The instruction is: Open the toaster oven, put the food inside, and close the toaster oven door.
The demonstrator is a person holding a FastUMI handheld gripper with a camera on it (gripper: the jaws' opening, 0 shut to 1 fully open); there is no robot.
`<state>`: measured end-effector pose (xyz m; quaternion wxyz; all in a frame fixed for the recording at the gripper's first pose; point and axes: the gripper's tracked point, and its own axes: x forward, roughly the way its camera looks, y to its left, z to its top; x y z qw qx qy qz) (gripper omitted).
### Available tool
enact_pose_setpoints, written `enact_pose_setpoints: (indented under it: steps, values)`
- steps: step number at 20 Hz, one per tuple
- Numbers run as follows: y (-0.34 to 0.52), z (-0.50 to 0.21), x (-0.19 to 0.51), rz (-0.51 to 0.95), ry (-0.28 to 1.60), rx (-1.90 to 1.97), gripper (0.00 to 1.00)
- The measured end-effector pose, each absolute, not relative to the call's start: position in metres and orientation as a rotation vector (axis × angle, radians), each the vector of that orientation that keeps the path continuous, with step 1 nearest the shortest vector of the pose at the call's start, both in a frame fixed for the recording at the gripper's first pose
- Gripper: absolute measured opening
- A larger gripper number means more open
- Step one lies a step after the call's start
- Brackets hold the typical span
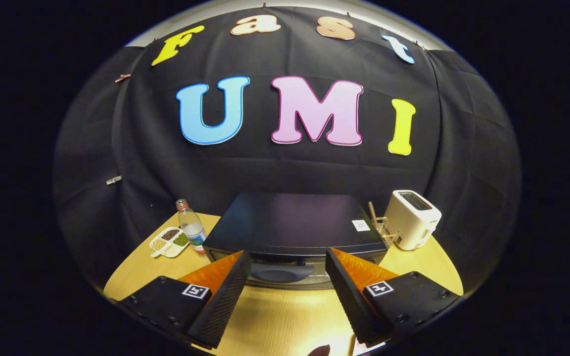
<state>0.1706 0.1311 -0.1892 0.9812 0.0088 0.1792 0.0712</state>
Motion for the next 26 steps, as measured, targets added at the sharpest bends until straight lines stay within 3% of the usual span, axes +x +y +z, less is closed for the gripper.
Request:
enact_pose_setpoints:
  steps: [14, 26]
  values:
    - [0.149, -0.259, 0.215, 0.096, 0.48, 0.033, 0.99]
    - [0.141, -0.3, 0.131, 0.108, 0.499, -0.002, 0.99]
